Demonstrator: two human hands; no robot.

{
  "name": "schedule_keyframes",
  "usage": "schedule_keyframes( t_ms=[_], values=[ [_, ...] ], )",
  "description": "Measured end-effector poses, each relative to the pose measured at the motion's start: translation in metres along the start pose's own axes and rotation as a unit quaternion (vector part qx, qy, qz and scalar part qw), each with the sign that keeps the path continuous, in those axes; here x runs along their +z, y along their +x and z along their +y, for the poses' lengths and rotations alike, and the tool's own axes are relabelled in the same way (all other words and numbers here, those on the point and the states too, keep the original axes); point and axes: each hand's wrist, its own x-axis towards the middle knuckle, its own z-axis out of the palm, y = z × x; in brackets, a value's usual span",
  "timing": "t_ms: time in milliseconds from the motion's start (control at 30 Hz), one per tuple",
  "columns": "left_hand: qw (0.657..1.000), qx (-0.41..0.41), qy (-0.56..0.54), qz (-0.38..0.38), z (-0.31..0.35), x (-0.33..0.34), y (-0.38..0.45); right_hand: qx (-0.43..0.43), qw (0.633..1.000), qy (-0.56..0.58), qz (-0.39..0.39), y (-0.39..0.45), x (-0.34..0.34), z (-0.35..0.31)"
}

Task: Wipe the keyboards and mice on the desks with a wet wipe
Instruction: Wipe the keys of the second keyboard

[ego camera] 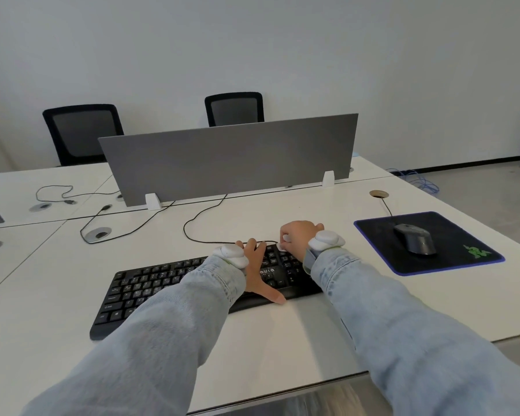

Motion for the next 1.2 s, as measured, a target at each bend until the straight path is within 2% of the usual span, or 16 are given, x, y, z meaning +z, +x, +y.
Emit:
schedule_keyframes(
  t_ms=[133,200,300,433,567,700,867,967,1200],
  values=[
    [1.0,0.0,0.0,-0.007,0.001,-0.002,0.001,0.053,0.998,-0.016,-0.026,0.001,-0.015,0.027],
    [1.0,-0.002,0.007,-0.01,0.002,-0.004,0.001,0.068,0.997,-0.016,-0.015,0.001,-0.018,0.032],
    [1.0,-0.005,0.004,-0.012,0.003,-0.005,-0.001,0.036,0.999,0.008,0.014,-0.002,-0.014,0.013],
    [1.0,-0.004,0.006,-0.009,0.004,-0.006,-0.003,-0.005,0.999,0.028,-0.018,-0.007,-0.006,-0.007],
    [1.0,-0.004,0.01,0.009,0.002,-0.004,-0.003,0.038,0.996,0.079,-0.016,-0.01,-0.011,0.018],
    [1.0,-0.001,-0.003,0.003,0.002,-0.004,-0.003,0.071,0.996,0.046,-0.036,-0.01,-0.026,0.032],
    [0.999,0.007,-0.019,0.036,0.003,0.0,-0.003,-0.009,0.996,0.089,0.027,-0.013,-0.024,0.004],
    [0.997,0.017,-0.03,0.063,0.001,0.005,-0.002,-0.033,0.997,0.071,0.011,-0.013,-0.014,-0.004],
    [0.997,0.025,-0.046,0.061,0.0,0.007,-0.003,0.016,0.999,0.024,-0.017,-0.007,-0.014,0.027]
  ],
)
